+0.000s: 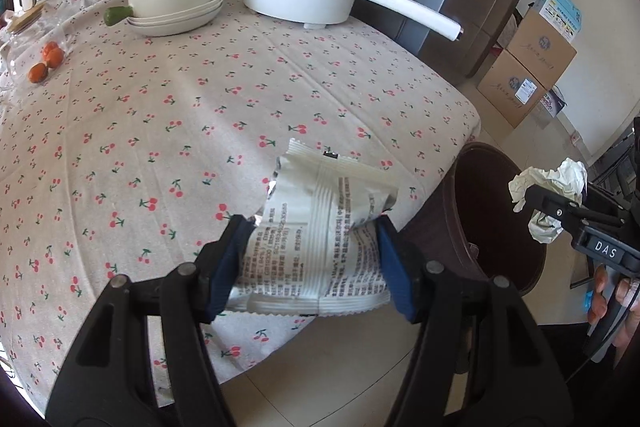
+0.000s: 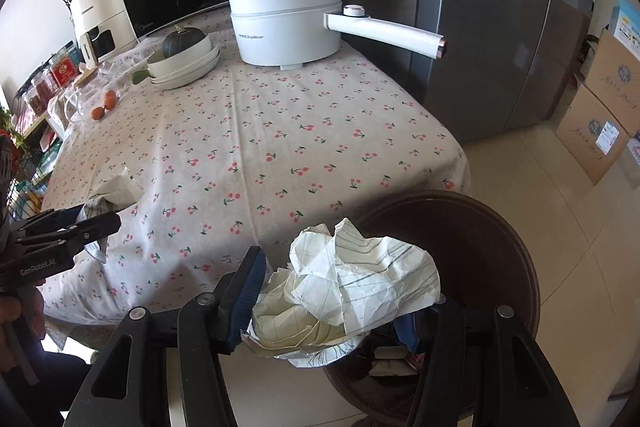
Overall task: Collect trash
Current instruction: 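Carry the white snack bag and crumpled paper over the brown bin, then open both tools to drop the bag and paper into the bin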
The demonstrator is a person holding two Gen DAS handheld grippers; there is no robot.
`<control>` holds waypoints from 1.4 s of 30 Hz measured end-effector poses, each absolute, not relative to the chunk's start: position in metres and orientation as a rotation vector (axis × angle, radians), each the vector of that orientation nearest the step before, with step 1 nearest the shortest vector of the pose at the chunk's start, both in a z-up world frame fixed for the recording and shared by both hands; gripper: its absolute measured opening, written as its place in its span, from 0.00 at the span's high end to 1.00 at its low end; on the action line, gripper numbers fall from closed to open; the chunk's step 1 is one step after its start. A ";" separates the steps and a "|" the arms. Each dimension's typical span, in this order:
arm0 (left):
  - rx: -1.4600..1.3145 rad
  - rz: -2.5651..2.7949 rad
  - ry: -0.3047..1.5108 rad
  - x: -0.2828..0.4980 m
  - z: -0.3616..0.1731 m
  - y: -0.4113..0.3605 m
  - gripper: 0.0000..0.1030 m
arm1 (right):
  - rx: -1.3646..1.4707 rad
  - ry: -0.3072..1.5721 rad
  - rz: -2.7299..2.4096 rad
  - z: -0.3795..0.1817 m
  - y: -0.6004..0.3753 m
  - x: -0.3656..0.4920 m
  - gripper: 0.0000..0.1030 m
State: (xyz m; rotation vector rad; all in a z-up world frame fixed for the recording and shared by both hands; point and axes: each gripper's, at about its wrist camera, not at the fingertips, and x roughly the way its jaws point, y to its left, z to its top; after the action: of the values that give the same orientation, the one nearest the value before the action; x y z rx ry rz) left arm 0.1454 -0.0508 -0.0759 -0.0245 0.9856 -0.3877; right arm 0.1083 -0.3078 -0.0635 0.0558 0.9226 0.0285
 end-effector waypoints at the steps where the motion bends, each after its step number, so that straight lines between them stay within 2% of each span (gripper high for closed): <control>1: -0.012 -0.403 0.985 0.144 -0.077 -0.060 0.37 | 0.057 0.923 0.012 -0.066 -0.316 0.105 0.43; 22: 0.135 -0.659 0.992 0.132 -0.100 -0.220 0.36 | 0.144 1.004 -0.173 -0.102 -0.426 0.061 0.41; 26: 0.147 -0.686 0.976 0.135 -0.105 -0.237 0.26 | 0.165 1.012 -0.203 -0.105 -0.439 0.060 0.41; 28: 0.158 -0.661 0.967 0.137 -0.107 -0.240 0.12 | 0.173 1.015 -0.211 -0.106 -0.445 0.061 0.41; 30: 0.173 -0.633 0.966 0.139 -0.108 -0.242 0.05 | 0.175 1.017 -0.213 -0.107 -0.448 0.063 0.41; 42: 0.215 -0.555 0.956 0.136 -0.102 -0.223 0.03 | 0.152 1.018 -0.198 -0.107 -0.436 0.073 0.38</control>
State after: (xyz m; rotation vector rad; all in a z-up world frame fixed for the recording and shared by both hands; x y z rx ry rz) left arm 0.1357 -0.2231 -0.1023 0.2151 0.9556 -0.5548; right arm 0.0731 -0.4357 -0.1067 0.1518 1.0181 -0.1981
